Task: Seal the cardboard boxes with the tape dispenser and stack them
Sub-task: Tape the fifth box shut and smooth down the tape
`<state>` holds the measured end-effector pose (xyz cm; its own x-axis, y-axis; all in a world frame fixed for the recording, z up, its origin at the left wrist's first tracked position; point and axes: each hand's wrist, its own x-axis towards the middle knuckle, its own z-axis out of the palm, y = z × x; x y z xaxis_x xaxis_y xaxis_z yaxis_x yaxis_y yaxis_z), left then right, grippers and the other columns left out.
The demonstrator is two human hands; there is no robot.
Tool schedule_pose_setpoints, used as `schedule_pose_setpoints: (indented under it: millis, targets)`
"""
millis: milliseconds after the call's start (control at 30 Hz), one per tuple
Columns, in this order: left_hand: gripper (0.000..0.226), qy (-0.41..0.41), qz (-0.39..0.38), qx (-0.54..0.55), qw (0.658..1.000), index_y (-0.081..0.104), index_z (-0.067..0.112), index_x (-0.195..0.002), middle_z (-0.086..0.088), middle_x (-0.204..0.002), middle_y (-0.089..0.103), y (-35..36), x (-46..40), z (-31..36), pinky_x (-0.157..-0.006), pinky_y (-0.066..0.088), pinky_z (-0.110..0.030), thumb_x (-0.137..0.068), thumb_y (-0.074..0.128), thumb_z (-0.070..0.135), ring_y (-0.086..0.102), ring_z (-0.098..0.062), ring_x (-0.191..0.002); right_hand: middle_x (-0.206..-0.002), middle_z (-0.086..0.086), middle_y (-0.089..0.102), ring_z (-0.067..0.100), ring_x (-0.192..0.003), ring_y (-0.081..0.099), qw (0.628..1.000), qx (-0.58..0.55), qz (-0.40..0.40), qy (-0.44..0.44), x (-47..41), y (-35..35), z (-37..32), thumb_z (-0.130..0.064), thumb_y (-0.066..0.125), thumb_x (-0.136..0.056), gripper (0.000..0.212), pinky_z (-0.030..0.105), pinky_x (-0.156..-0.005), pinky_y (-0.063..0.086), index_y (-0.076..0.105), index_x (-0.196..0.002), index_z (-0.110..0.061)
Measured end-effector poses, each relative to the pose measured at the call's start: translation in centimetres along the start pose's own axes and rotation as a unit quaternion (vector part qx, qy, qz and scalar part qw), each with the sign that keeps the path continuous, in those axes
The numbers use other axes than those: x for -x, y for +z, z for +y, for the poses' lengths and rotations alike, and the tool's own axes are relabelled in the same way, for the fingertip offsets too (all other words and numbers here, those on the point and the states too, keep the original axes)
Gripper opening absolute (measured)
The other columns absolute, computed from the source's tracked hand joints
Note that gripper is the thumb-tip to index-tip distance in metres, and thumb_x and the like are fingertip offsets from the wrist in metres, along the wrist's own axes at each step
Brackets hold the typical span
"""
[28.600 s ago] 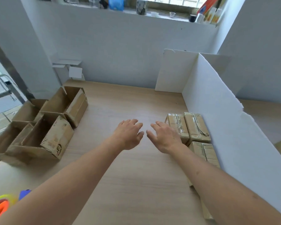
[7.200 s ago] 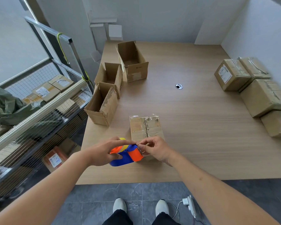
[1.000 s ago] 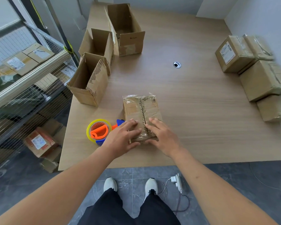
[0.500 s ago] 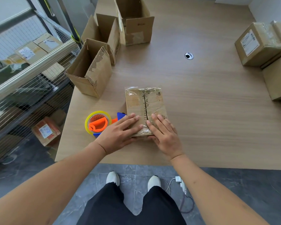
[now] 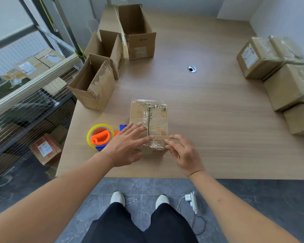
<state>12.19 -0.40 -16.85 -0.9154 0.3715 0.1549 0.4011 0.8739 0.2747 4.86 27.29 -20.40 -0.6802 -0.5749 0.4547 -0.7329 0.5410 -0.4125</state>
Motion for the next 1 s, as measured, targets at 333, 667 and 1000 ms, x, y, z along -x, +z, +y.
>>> schedule_pose_setpoints:
  millis: [333,667,1000]
  targets:
    - [0.063,-0.045,-0.038,0.072,0.996,0.046,0.043,-0.15,0.003,-0.168,0.023,2.6,-2.4,2.8,-0.127,0.013,-0.049,-0.094,0.069,0.026,0.017,-0.025,-0.156,-0.083,-0.002,0.072,0.016,-0.074,0.067,0.984,-0.126,-0.106,0.066,-0.7,-1.1,0.2,-0.031,0.077,-0.083,0.046,0.033,-0.075,0.053,0.072,-0.125,-0.01]
    - [0.052,-0.113,-0.012,0.173,0.978,0.064,0.037,-0.136,0.007,-0.162,0.036,2.8,-3.0,3.7,-0.127,0.007,-0.049,-0.09,0.075,0.016,0.022,-0.02,-0.155,-0.109,0.003,0.075,0.03,-0.096,0.071,0.977,-0.057,-0.187,0.081,-2.0,-0.9,0.3,-0.016,0.083,-0.077,0.046,0.041,-0.072,0.057,0.067,-0.12,-0.019]
    - [0.044,-0.18,0.07,0.119,0.974,0.081,0.017,-0.106,-0.013,-0.143,0.06,4.5,-4.4,7.1,-0.12,0.021,-0.06,-0.068,0.092,0.038,0.048,-0.042,-0.138,-0.086,-0.005,0.068,0.019,-0.078,0.063,0.92,-0.126,-0.356,0.104,-5.3,-3.2,1.4,-0.011,0.089,-0.066,0.056,0.037,-0.076,0.054,0.054,-0.105,-0.032]
